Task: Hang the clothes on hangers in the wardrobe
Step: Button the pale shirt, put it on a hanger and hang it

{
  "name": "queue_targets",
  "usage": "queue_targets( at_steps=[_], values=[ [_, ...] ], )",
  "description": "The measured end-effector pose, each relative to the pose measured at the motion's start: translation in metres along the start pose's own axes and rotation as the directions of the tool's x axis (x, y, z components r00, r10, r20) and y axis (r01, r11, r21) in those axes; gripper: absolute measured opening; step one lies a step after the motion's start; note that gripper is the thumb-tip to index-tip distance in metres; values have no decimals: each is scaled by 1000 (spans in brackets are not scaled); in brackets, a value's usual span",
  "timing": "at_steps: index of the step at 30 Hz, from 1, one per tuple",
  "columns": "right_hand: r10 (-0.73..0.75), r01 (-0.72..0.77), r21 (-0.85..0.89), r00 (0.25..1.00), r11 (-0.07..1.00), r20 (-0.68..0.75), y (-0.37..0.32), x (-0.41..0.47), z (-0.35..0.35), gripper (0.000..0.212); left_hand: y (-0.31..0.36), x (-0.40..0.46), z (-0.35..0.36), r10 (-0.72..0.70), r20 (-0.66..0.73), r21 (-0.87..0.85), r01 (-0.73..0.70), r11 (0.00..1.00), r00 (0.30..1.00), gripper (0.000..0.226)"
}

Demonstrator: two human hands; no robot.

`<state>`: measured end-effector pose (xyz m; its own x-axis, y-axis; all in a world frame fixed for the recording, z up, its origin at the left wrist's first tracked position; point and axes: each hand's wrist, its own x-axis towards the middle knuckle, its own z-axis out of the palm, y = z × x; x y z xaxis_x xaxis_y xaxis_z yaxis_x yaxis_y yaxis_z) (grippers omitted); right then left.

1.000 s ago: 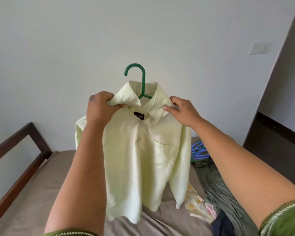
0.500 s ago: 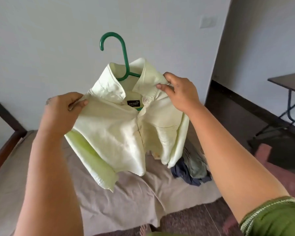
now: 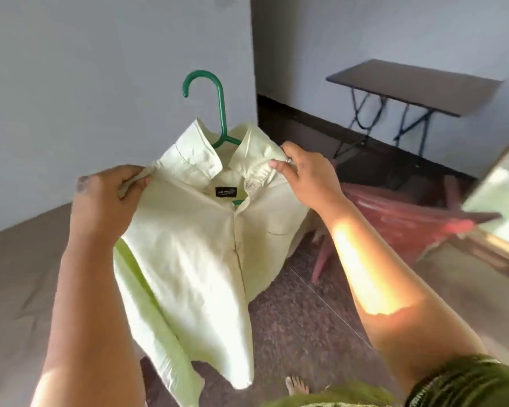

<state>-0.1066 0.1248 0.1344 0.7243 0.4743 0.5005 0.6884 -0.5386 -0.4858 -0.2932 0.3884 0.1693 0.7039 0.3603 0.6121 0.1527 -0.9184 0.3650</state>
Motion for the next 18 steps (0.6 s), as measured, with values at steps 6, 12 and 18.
queue_targets(
  at_steps=[6, 12, 18],
  values=[
    [200, -210, -154, 976, 965, -81, 42, -119, -66, 35, 74, -45, 34, 167, 139, -124, -150, 981, 976, 36],
    [330, -377, -166, 910, 911, -250, 101, -217, -160, 34, 190, -58, 90, 371, 352, -321, -262, 910, 859, 16],
    [474, -554, -134, 795, 822, -378, 185, -282, -261, 28, 340, -77, 149, 623, 357, -565, -370, 738, 696, 14]
  ],
)
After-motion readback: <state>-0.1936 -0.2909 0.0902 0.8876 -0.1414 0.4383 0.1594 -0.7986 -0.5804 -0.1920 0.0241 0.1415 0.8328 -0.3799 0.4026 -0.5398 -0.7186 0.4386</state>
